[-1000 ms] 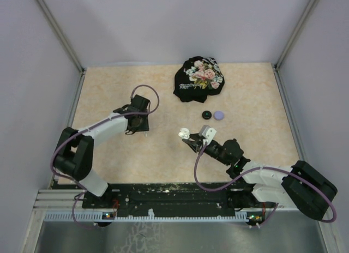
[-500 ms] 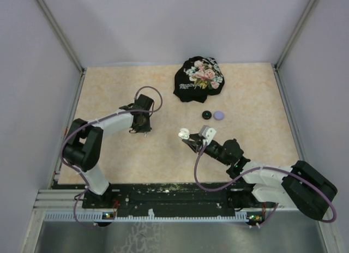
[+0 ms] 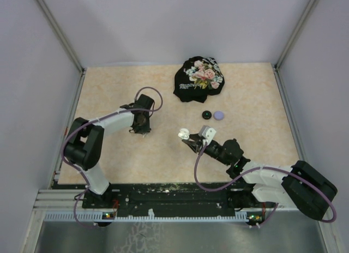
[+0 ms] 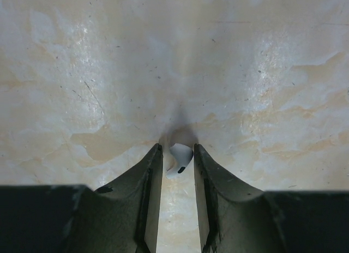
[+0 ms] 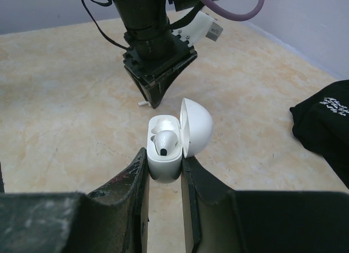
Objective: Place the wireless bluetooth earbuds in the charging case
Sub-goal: Pick up the earbud from the center of the board.
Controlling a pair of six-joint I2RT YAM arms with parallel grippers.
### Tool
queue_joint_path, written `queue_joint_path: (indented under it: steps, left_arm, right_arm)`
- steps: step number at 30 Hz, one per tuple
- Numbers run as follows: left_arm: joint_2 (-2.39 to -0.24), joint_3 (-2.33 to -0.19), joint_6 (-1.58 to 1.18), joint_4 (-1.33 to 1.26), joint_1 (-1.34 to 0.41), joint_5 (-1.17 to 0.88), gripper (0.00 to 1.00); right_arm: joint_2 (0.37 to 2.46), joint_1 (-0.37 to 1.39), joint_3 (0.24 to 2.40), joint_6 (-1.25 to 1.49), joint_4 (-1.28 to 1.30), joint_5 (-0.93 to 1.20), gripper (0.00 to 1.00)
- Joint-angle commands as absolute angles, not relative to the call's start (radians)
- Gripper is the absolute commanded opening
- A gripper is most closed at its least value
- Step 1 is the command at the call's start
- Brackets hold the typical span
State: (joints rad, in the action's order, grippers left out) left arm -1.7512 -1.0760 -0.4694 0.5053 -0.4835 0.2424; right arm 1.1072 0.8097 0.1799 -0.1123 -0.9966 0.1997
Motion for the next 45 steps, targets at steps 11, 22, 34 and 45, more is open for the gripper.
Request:
queue_joint_path:
  steps: [11, 22, 34, 45]
  left_arm:
    - [-1.828, -1.132, -0.432, 0.584, -0.494, 0.248, 0.33]
    - [-1.797, -1.114, -0.435, 0.582, -0.503, 0.225, 0.23]
    - [-1.596, -0.992, -0.497, 0.405, -0.520, 0.156, 0.19]
    - [-1.364, -0.865, -0.608, 0.159, -0.626, 0.175, 0.20]
  right_arm:
    - [1.112, 0.821, 0.239, -0.110, -1.030, 0.231, 0.00]
    - [1.129, 0.821, 0.247, -0.110, -1.029, 0.247, 0.00]
    - [1.135, 0.821, 0.252, -0.124, -1.012, 0.246, 0.00]
    - [1.131, 0.821, 0.234, -0.128, -1.049, 0.206, 0.00]
